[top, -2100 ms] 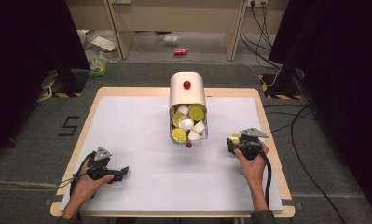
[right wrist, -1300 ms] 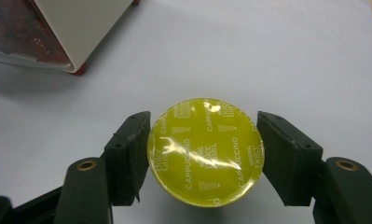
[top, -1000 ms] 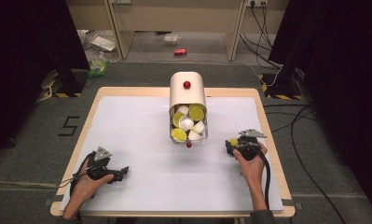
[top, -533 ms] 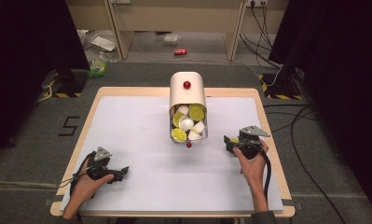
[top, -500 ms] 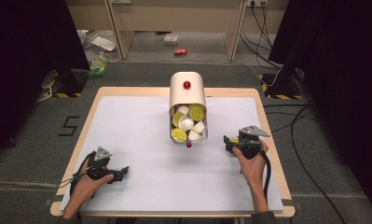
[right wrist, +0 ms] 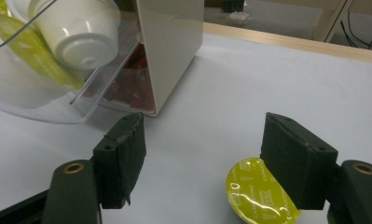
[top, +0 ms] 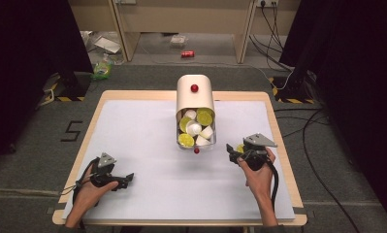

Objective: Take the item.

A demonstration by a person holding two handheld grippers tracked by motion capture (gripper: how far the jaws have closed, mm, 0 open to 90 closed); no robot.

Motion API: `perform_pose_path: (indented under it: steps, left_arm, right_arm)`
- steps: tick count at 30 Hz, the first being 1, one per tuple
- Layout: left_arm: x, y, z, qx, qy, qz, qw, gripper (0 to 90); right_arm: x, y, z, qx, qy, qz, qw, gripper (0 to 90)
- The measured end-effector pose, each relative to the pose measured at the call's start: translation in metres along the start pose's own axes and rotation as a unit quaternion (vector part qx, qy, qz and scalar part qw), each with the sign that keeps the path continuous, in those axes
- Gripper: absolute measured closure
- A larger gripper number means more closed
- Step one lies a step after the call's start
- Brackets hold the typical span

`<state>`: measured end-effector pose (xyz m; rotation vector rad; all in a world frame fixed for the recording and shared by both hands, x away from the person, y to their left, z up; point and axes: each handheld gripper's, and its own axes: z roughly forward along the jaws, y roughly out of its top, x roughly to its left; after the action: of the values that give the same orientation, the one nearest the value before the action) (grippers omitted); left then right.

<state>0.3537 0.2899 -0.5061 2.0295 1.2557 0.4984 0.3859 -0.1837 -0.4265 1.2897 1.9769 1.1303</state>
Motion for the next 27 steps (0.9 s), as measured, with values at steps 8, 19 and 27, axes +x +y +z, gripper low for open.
perform_pose_path:
  steps: [8, 19, 27]
  left_arm:
    - [0.0, 0.0, 0.0, -0.001, 0.0, -0.001, 1.0, 0.0]
    - [0.0, 0.0, 0.0, 0.0, 0.0, 0.0, 1.0, 0.0]
    - [0.0, 0.0, 0.0, 0.0, 0.0, 0.0, 1.0, 0.0]
  right_arm:
    - [0.006, -0.005, -0.008, -0.003, 0.007, -0.005, 1.0, 30.3]
    - [0.019, -0.006, -0.012, -0.005, 0.021, -0.012, 0.9997, 29.4]
    - [0.023, -0.005, -0.014, -0.007, 0.029, -0.017, 0.9994, 29.2]
